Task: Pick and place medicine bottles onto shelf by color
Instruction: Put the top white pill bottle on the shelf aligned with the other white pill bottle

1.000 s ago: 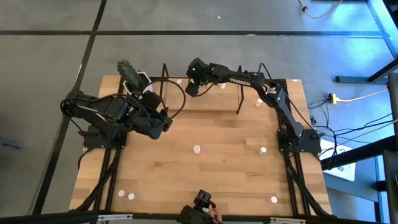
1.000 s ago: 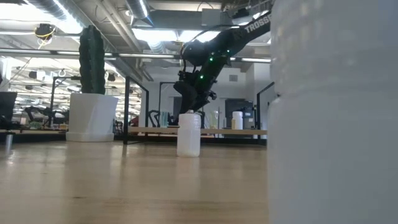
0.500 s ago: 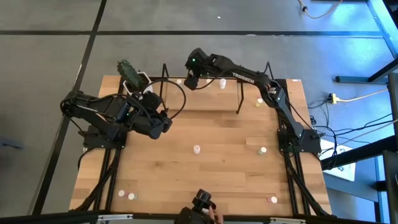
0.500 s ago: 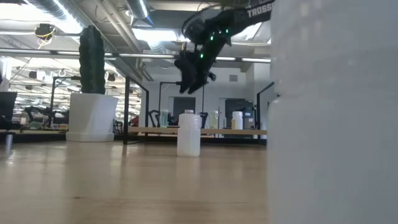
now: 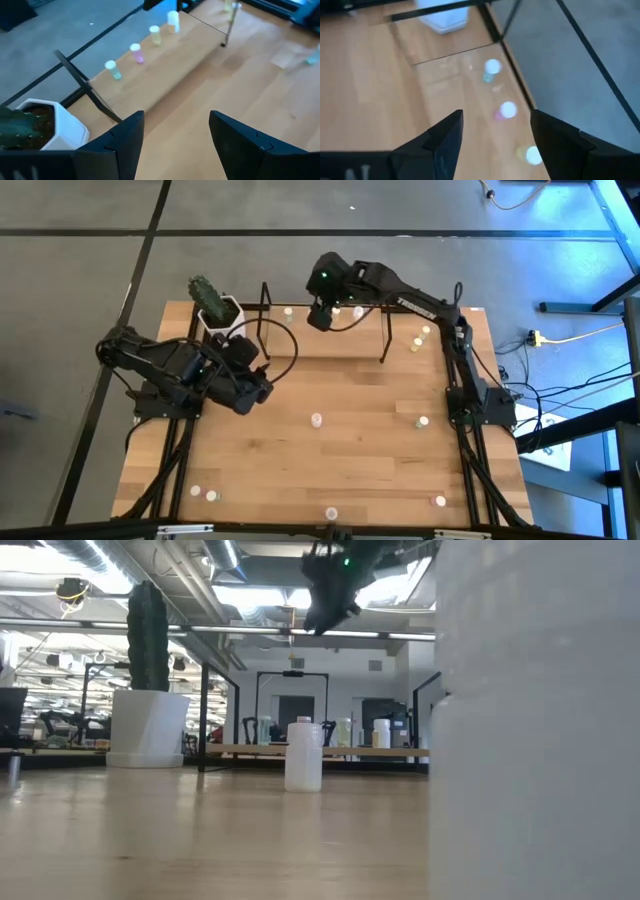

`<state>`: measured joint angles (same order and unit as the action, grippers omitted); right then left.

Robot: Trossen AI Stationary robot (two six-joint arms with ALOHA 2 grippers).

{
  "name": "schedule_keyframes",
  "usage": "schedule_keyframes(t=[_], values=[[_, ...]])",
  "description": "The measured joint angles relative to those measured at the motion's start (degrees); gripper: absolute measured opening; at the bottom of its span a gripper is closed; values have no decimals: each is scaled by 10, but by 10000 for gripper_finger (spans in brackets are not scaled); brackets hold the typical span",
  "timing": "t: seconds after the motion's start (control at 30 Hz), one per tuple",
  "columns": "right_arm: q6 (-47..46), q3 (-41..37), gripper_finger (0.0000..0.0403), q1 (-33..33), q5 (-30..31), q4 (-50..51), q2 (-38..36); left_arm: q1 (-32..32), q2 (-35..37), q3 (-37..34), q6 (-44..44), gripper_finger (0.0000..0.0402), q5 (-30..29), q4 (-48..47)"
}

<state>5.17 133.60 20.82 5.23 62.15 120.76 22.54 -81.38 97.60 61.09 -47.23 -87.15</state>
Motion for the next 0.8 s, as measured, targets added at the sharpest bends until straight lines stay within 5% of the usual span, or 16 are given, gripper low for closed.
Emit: schedule_keyframes(t=[0.3, 0.5, 0.8], values=[[-23, 0, 233, -119, 72, 107, -74, 67, 0, 0, 0, 218, 74, -9], [-62, 0, 233, -223, 66, 174, -124, 114, 0, 0, 25, 218, 93, -7], [-2, 0, 233, -349, -33, 218, -172, 180, -9, 0, 24, 218, 62, 14]])
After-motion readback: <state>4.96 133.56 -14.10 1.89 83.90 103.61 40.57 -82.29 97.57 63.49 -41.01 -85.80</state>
